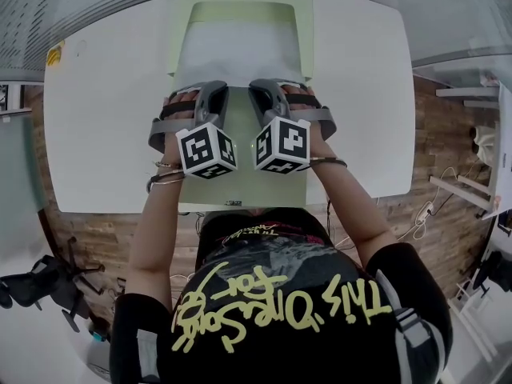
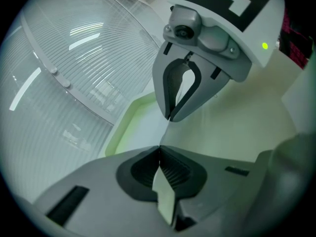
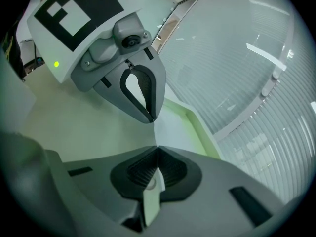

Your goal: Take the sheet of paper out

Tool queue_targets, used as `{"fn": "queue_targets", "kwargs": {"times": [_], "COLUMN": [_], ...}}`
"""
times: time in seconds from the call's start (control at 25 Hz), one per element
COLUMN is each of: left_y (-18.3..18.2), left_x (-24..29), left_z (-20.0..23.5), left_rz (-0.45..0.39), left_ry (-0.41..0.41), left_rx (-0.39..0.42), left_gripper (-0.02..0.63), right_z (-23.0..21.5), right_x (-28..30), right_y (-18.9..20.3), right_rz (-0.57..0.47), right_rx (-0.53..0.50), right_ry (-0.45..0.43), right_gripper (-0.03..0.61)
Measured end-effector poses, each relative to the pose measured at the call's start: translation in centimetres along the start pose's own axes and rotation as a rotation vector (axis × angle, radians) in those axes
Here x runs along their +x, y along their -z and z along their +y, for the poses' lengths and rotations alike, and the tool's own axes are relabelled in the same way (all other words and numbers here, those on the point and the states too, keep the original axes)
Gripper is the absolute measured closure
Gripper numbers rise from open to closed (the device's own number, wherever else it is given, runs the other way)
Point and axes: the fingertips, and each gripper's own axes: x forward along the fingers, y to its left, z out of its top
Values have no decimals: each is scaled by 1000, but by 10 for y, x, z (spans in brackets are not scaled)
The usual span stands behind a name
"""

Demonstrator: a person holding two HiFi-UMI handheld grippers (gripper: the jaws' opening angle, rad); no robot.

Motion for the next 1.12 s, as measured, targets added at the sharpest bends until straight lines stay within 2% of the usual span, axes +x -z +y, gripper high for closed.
{"fn": "queue_targets", "kwargs": {"times": [1.12], "left_y": [-7], "left_x": [-31], "left_z": [-7], "left_rz": [-63], "left_ry": [-15], "left_rx": [14], "left_gripper": [604], "right_z": [12], "right_x": [-28], "right_y": [-11], "right_rz": [23], "right_rx": [17], "right_ry": [70], "right_gripper": [569]}}
